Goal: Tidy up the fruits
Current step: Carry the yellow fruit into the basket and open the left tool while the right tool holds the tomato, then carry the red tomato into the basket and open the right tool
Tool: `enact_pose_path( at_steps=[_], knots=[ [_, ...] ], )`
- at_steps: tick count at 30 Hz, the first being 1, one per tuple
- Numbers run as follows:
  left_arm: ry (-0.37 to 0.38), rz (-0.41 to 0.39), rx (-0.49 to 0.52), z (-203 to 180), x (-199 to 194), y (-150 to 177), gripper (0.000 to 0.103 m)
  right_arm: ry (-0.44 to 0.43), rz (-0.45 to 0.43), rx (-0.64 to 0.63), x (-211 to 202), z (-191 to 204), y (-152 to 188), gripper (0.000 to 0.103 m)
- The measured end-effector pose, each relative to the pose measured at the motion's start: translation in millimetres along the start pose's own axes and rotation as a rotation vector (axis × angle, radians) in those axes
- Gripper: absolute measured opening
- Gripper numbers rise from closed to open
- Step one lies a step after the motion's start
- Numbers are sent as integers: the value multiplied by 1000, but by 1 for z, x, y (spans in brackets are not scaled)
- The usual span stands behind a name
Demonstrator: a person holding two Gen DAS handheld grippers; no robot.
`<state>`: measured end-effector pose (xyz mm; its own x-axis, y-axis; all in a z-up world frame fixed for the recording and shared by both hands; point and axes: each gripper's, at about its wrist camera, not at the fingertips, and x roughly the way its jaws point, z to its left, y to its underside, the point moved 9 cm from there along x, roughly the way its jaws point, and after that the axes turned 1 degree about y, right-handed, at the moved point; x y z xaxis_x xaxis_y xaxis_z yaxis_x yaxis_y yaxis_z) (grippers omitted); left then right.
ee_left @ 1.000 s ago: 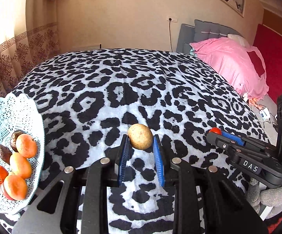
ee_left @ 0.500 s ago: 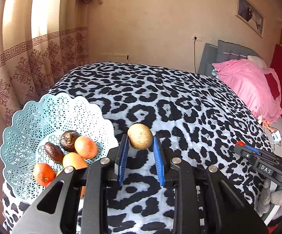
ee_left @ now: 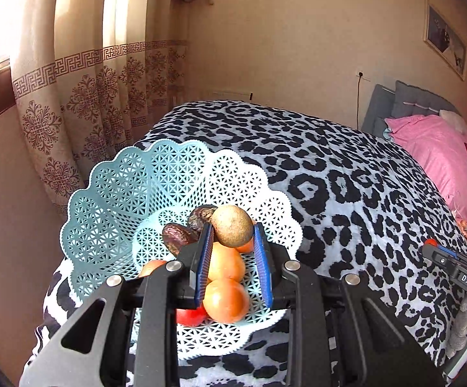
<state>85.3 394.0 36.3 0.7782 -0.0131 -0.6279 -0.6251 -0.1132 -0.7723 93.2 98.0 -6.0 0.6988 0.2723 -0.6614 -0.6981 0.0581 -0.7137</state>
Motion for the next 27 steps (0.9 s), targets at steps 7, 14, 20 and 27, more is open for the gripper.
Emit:
enact_pose_path(
  at_steps=[7,14,20,27],
  knots=[
    [-12,19,-33,20,6,11,26,-9,12,-25,5,16,2,28],
    [-16,25,-59,31,8,16,26,-16,21,-43,9,28,4,28],
    [-20,-5,-115,48,-3,13,65,-30,23,-61,9,41,4,28],
    [-47,-70,-185,77,-26,4,84,-64,20,-101,10,67,0,28]
  ],
)
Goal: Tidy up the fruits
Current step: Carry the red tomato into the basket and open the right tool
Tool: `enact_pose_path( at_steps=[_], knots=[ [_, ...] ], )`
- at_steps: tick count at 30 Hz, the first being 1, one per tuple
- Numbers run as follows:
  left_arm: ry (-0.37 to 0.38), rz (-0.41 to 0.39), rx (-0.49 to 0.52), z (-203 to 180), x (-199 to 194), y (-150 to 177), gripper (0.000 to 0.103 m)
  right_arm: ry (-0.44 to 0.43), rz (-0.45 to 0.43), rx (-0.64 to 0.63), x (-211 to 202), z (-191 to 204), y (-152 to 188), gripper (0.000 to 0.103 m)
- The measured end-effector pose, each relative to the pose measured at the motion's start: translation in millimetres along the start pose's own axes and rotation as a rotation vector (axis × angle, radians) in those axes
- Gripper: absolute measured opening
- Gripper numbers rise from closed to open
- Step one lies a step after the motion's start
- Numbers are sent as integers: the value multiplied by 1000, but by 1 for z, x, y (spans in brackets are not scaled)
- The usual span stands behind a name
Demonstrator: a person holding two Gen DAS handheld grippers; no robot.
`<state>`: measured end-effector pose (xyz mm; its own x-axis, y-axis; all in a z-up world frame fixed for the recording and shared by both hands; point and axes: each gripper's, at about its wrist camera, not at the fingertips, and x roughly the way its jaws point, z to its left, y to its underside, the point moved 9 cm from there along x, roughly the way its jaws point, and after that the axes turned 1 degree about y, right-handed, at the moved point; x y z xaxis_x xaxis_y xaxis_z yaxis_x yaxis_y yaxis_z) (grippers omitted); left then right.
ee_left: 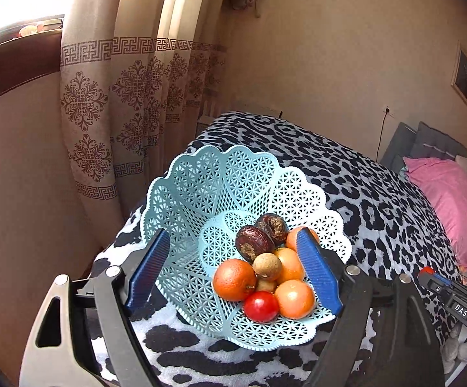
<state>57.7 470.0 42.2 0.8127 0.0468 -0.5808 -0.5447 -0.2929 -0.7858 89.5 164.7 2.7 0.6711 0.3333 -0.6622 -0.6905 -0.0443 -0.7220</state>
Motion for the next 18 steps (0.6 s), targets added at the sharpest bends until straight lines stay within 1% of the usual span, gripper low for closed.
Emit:
enact_pose_path(
  at_steps=[3,7,9,13,18],
  knots=[
    [-31,-19,-18,11,-6,-3,86,-19,-1,-20,2,14,-4,28],
    [-66,-36,5,16,-12,-2,93,-47,-5,-50,4,34,-9,28],
    [-76,-45,19,17,-14,-2,93,-62,-6,-64,5,44,-12,28],
    [-81,-55,27,17,-18,0,94,-92,-7,-89,9,67,-19,28],
    [-76,-52,10,20,-19,4,94,-131,-7,-128,17,97,-25,28]
  ],
)
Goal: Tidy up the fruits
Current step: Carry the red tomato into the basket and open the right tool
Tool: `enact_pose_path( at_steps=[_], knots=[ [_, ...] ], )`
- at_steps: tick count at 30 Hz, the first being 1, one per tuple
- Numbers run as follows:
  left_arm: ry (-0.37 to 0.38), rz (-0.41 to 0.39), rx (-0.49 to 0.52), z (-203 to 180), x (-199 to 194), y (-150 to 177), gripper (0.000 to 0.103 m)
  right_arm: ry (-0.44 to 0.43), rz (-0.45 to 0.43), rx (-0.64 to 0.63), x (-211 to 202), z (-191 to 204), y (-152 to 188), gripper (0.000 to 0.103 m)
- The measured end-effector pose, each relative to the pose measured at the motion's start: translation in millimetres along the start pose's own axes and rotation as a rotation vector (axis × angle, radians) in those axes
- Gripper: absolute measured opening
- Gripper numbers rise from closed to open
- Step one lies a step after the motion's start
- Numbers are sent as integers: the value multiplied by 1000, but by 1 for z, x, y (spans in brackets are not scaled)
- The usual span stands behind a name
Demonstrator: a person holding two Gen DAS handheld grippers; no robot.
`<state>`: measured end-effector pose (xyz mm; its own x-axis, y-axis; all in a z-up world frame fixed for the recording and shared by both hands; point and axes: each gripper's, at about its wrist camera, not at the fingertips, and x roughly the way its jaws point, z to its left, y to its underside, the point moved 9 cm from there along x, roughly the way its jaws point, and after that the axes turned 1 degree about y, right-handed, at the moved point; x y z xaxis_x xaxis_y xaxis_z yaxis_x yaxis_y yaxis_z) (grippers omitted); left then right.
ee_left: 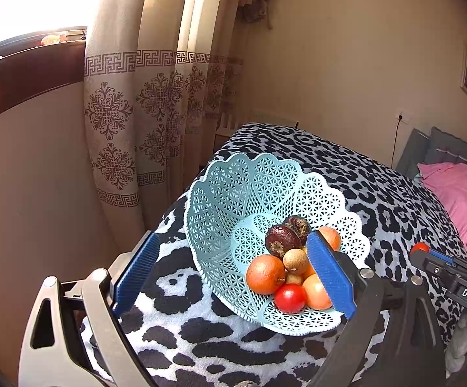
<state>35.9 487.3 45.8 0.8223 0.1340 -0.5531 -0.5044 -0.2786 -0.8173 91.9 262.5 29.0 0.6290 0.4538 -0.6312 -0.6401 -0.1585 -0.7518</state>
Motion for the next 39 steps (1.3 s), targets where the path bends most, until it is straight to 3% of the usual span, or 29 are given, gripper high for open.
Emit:
enact_pose_path(
  at_steps=[11,39],
  knots=[
    [-35,-14,13,6,-4,0,94,-41,40,-50,42,40,-9,28],
    [-21,3,25,-1,-1,5,95,-16,76,-99,62,47,2,28]
  ],
)
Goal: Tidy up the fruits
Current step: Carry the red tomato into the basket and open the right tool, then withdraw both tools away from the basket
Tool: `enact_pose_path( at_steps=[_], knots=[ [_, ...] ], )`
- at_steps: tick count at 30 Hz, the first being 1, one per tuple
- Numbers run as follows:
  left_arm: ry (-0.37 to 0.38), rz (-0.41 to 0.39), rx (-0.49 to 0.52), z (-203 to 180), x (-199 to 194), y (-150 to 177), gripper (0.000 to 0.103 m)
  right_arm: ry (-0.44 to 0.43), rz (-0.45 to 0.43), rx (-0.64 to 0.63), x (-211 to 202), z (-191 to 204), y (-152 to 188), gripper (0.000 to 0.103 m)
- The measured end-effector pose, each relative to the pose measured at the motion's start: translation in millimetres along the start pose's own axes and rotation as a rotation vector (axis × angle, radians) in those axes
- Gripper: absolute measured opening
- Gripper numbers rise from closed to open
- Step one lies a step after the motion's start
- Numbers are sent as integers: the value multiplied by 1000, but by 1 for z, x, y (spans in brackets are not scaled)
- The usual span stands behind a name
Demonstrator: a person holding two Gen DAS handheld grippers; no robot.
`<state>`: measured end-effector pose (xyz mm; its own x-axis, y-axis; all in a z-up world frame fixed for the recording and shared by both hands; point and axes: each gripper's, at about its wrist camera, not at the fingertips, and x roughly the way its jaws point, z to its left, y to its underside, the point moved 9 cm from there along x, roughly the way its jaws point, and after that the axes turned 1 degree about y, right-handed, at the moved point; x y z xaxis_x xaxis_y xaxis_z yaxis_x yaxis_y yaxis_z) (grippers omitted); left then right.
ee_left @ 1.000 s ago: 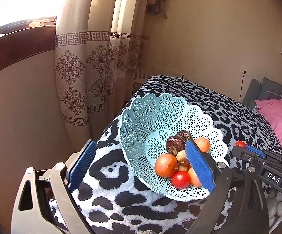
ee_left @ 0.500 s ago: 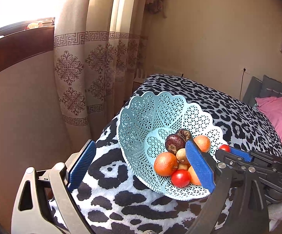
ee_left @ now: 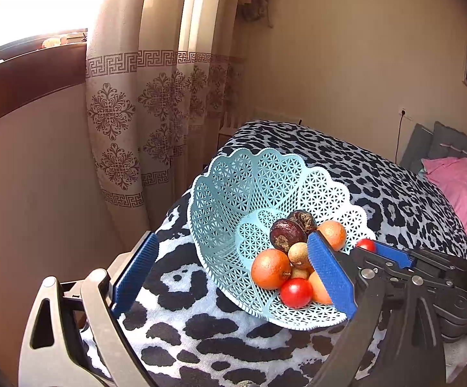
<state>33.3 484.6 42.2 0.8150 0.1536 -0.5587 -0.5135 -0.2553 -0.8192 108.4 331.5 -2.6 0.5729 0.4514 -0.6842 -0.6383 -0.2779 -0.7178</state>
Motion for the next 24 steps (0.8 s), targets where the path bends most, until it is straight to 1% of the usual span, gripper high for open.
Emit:
enact_pose_path(
  at_steps=[19,21,22,24],
  knots=[
    [0,5,0,-2,2,3,95,9,-19,3,-3,-1,-2,30],
    [-1,5,-2,-1,2,2,99,13,-23,9,-4,-2,-2,37],
    [-1,3,-1,-2,2,2,99,15,-29,13,-5,-3,-2,44],
    [0,1,2,-2,1,2,99,20,-35,19,-7,-5,-2,45]
  ],
)
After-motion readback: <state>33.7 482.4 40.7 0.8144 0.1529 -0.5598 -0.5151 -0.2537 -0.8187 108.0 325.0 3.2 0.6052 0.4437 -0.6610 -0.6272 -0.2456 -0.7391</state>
